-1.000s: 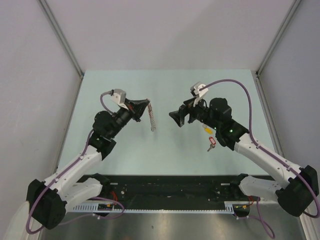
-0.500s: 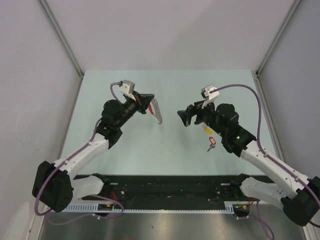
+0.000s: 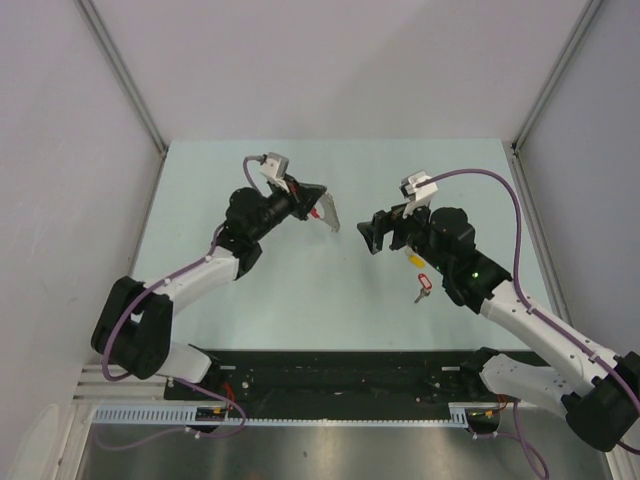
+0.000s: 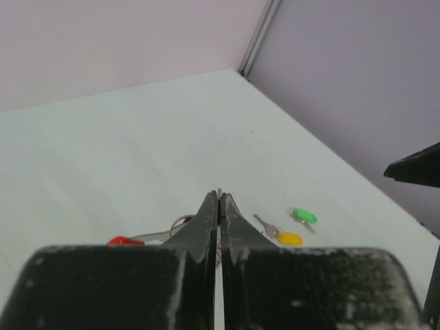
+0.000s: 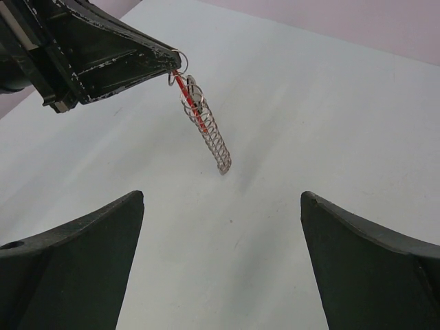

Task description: Put the keys on the keyring

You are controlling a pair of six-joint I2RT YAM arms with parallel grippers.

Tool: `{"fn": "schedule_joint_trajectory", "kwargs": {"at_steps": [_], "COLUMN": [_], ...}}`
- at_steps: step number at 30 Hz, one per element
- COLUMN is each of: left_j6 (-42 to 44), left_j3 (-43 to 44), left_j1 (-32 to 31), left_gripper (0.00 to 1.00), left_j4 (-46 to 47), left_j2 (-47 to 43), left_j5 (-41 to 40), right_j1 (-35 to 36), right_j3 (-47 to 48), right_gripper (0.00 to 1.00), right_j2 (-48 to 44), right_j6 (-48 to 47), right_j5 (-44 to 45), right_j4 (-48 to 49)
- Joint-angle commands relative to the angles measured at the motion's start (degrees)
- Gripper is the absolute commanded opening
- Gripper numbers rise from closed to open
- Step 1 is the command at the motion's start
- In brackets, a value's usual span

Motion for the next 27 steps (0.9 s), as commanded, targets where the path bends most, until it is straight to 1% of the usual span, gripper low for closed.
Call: {"fn": "schedule_joint_trajectory", "kwargs": {"at_steps": [1,3,7,14,21,24,27], "left_j6": [-3.39,-3.65,-4.01,-4.62,-5.59,-5.76,-5.85], "left_j3": [-3.65,-6.21,-14.37,-23.53,-31.16,-33.46,-34.52], "left_j1": [0.17,0.17,0.17,0.17,0.26,0.26,0.26], "left_gripper": [0.00,0.01,0.01,0.02,0.08,0.10,0.11], "left_j4": [10.29,11.43,13.98,17.06,16.71,14.87,11.97], "left_j2": [-0.59,-1.73,-4.01,-7.36,-10.87,-12.89,-13.77], "left_j5": [1.33,-0.24,-2.71,-4.03,-6.32,-8.77,-10.88], "right_j1": [-0.14,-0.23,-0.14,-0.14,-0.05,-0.05,-0.14], "right_j3": [0.27,0.18,0.18,0.18,0.09,-0.08,-0.78], "right_gripper": [1.00,1.00,1.00,1.00,1.00,1.00,1.00], "right_j2": [0.34,0.51,1.13,1.65,1.74,1.48,1.13], "right_j6": [-1.19,-1.28,-1.19,-1.19,-1.10,-0.40,-0.22], "right_j5": [1.23,1.23,1.14,0.26,-0.53,-0.35,0.08], "right_j4": [0.41,0.32,0.32,0.23,-0.12,-0.12,-0.21]}}
